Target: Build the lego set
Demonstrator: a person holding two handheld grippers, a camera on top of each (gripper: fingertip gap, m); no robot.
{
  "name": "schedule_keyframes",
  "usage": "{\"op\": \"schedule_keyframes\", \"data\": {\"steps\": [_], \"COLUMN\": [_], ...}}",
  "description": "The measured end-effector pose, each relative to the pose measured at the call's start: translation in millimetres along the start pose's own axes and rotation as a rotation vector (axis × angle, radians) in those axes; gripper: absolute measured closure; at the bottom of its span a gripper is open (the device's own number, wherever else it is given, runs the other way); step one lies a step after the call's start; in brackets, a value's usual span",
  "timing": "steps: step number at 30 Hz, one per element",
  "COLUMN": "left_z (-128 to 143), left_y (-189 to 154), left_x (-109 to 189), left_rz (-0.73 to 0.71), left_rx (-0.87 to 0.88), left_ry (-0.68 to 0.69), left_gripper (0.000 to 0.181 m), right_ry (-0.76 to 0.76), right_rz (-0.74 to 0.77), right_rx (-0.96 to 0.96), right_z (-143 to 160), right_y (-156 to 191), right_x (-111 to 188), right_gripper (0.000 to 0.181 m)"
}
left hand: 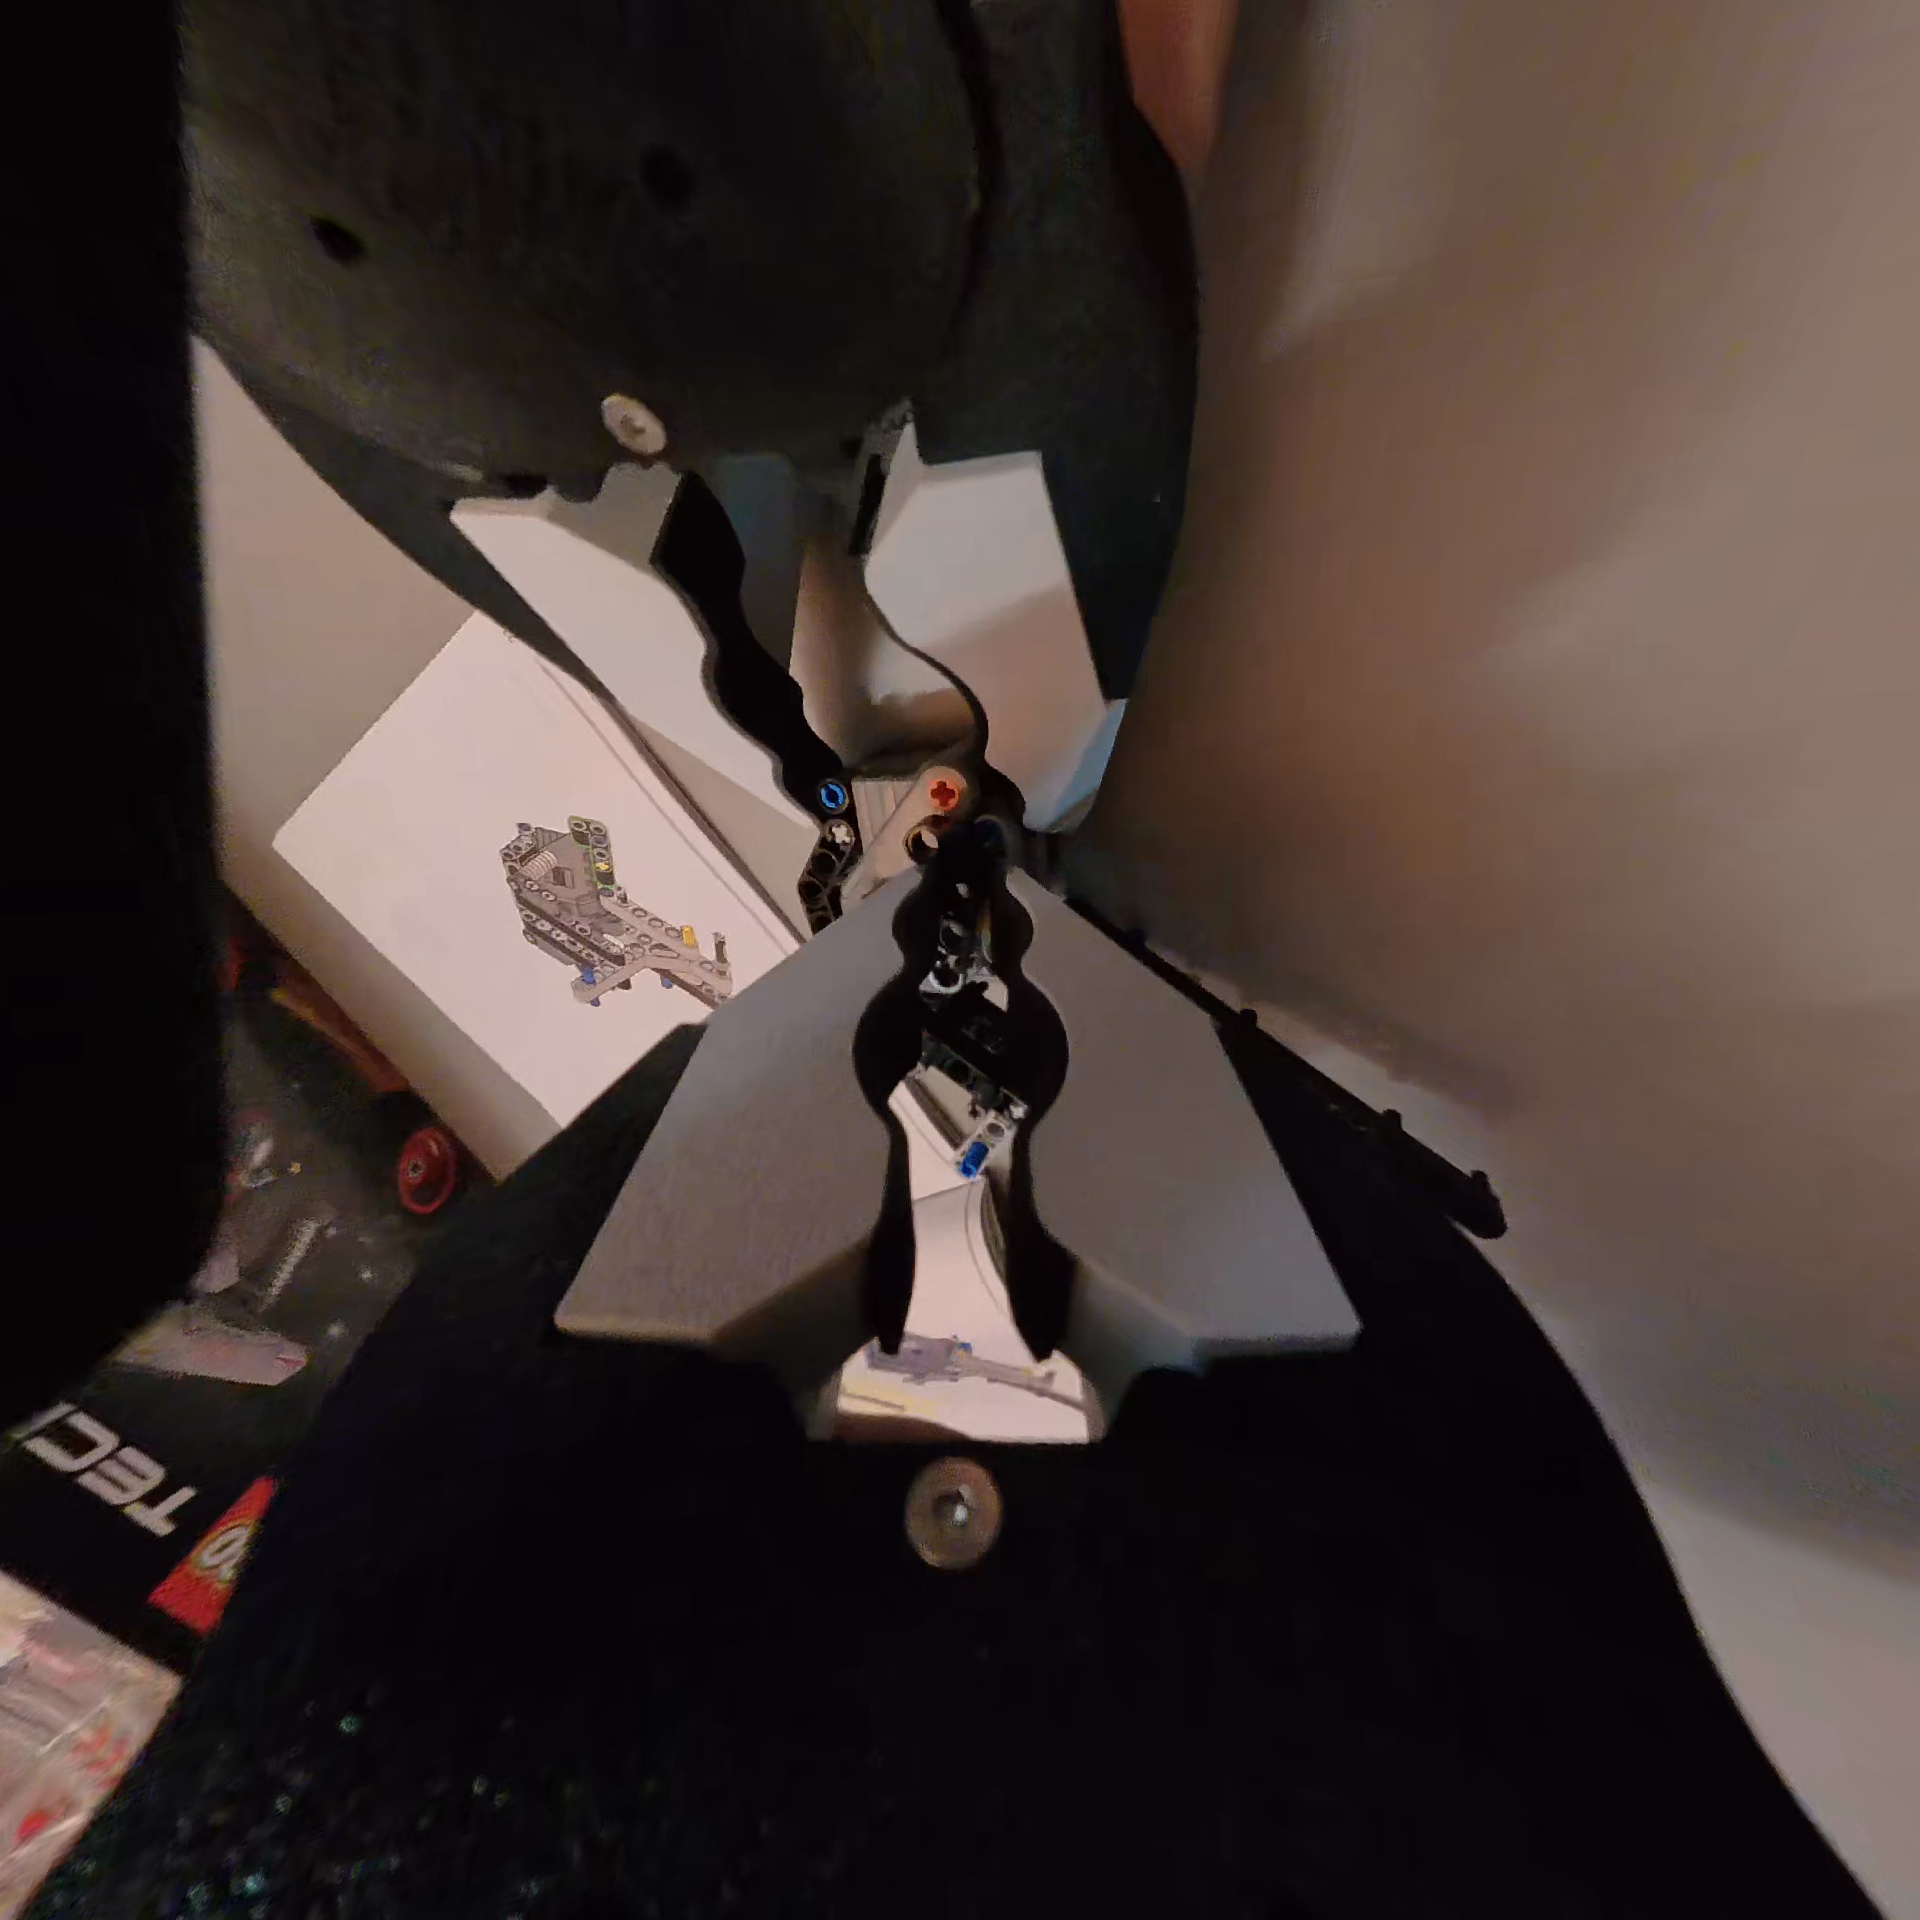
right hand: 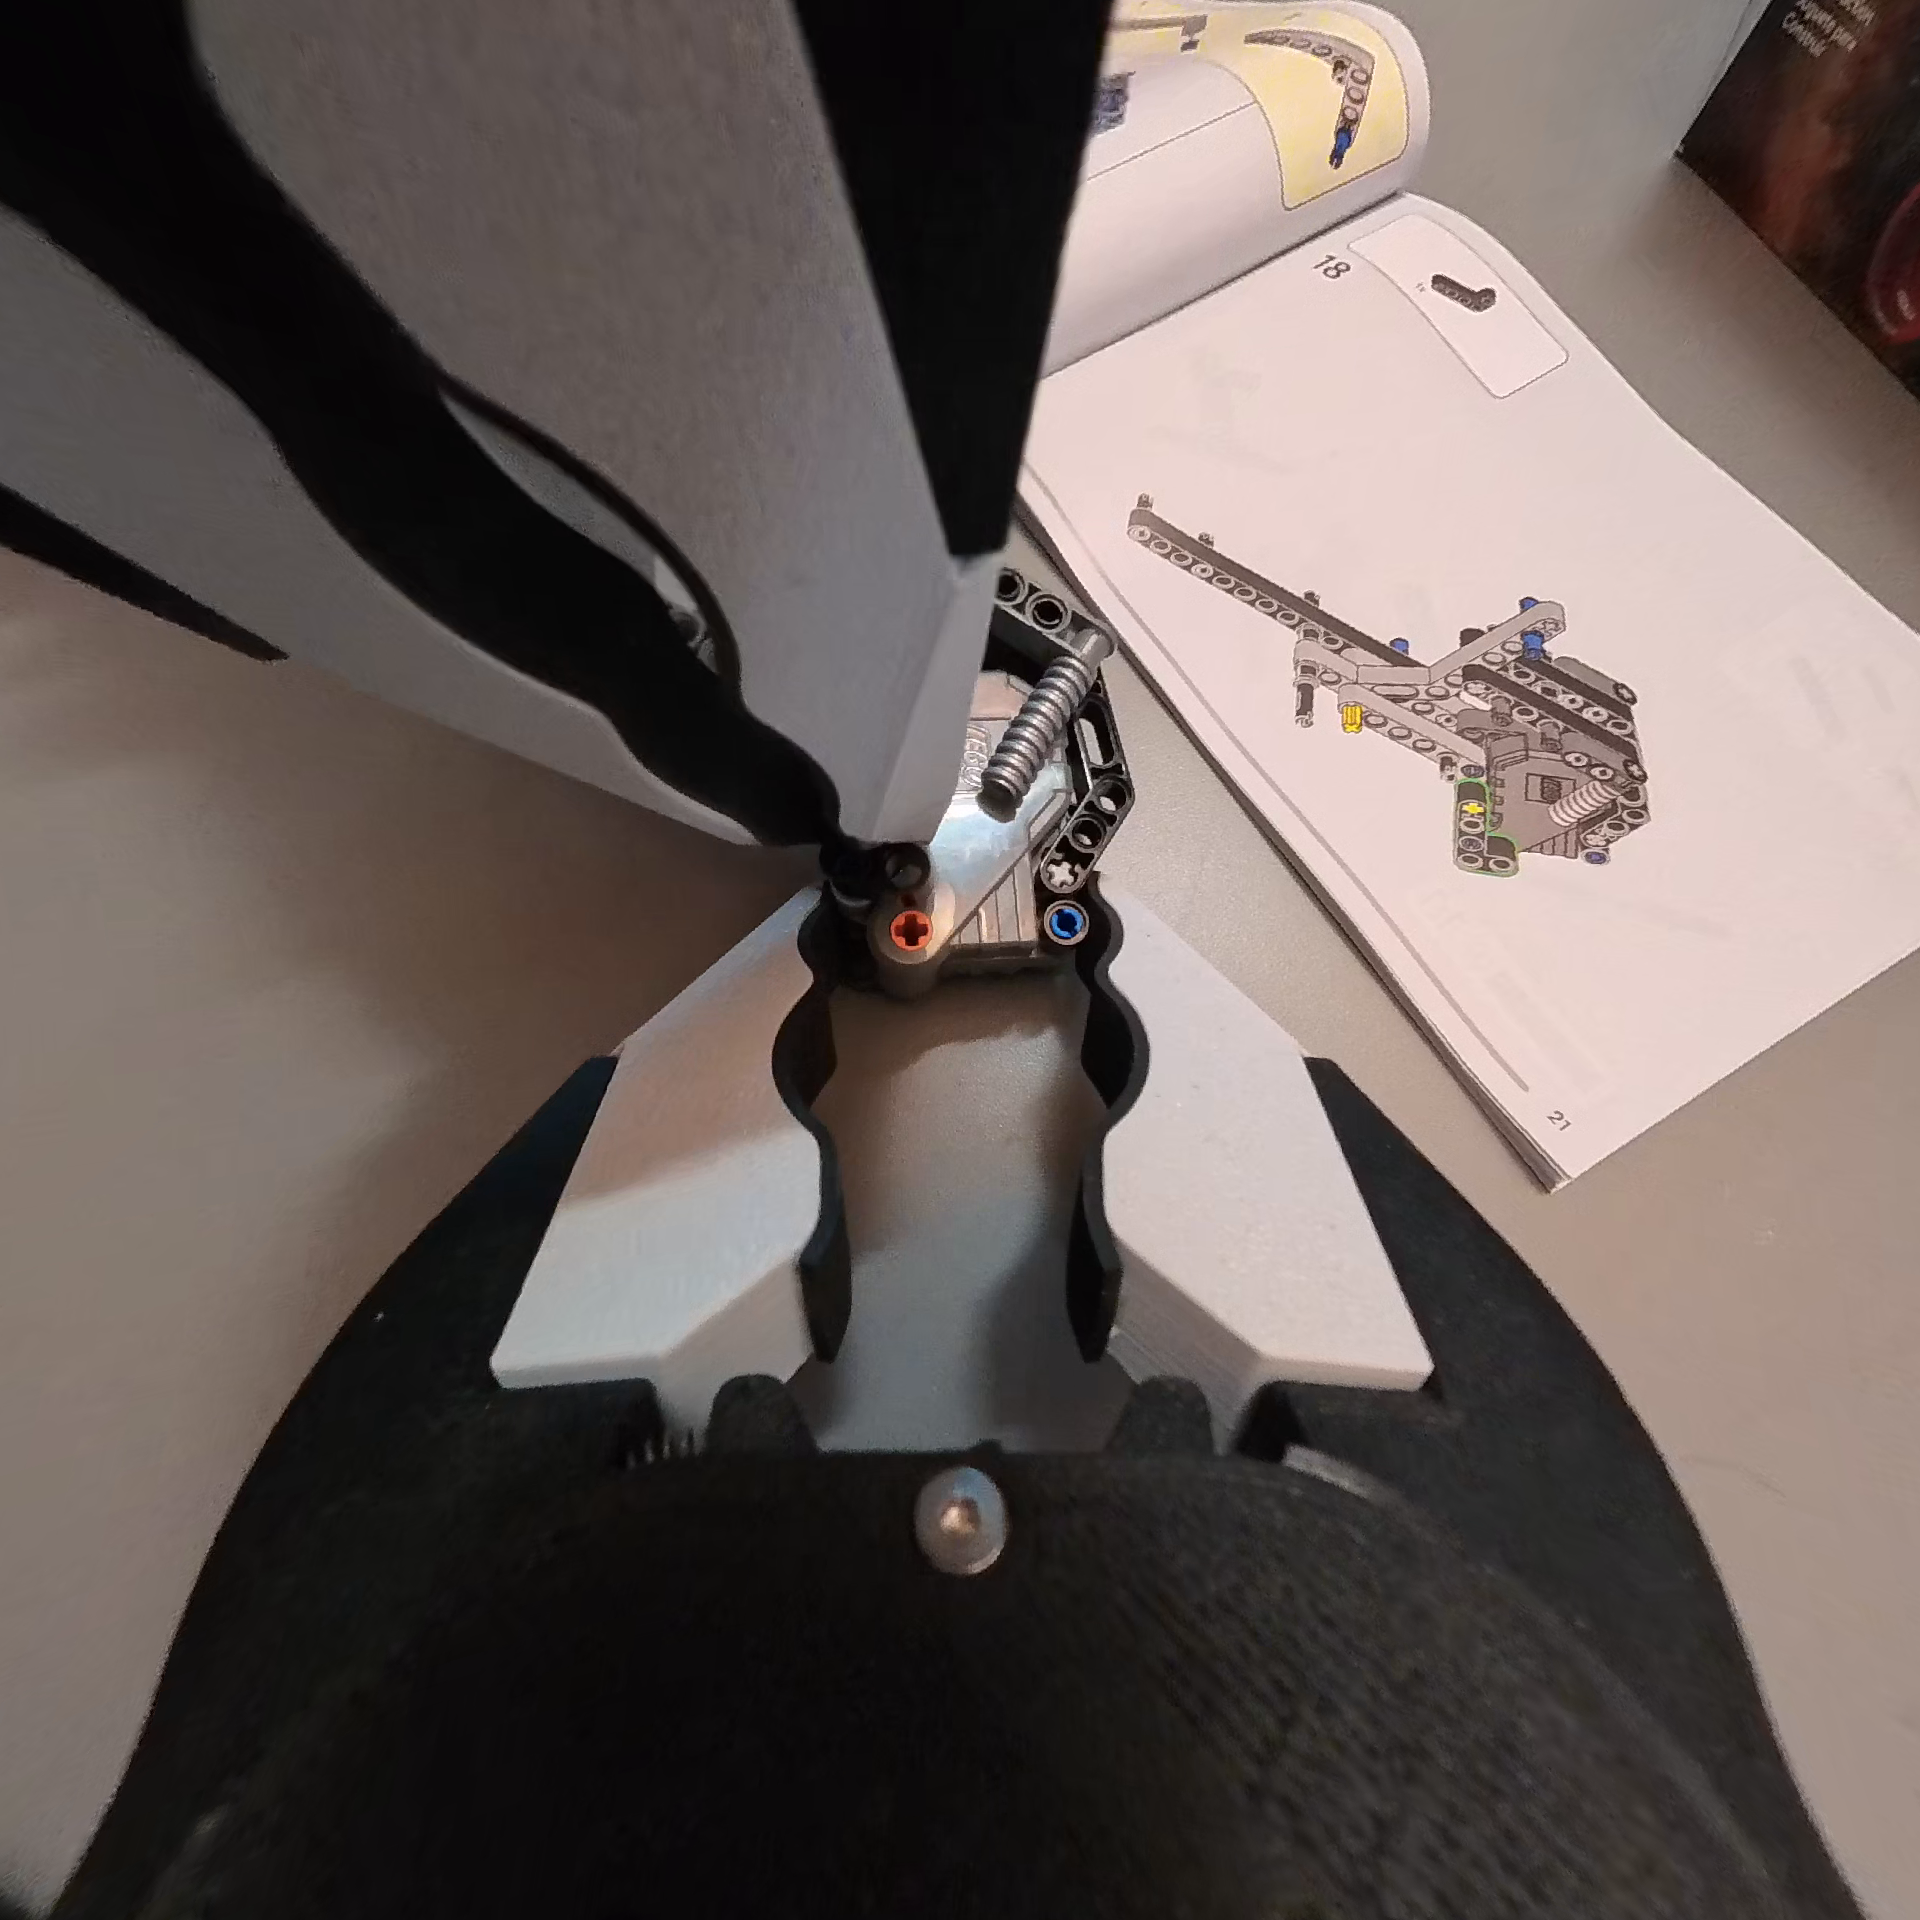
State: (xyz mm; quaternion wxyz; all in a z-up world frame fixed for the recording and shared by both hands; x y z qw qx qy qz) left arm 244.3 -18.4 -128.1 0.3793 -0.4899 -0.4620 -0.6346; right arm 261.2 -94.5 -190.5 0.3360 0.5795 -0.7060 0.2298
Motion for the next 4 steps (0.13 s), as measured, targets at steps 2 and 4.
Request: {"op": "schedule_keyframes", "data": {"steps": [2,4], "left_z": [2.2,1.9], "left_y": [-0.7,-1.6], "left_x": [-0.4,-0.2], "left_rz": [0.002,0.001], "left_rx": [0.022,0.032], "left_ry": [-0.024,-0.03], "left_gripper": [0.174,0.174], "right_ry": [-0.001,-0.003], "right_rz": [0.0,-0.004], "right_rx": [0.001,0.004], "right_z": [0.0,0.0], "right_y": [0.1,0.5], "right_x": [0.1,0.5], "right_gripper": [0.137,0.138]}}
Point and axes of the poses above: each gripper's, where its closed fingertips meet, x back along the fingers, z out of its underside, y = z × x across the jaws, the point moved 10 cm from there along x, back along the fingers, and after that the axes turned 7 degrees about y, right-handed, at the moved point
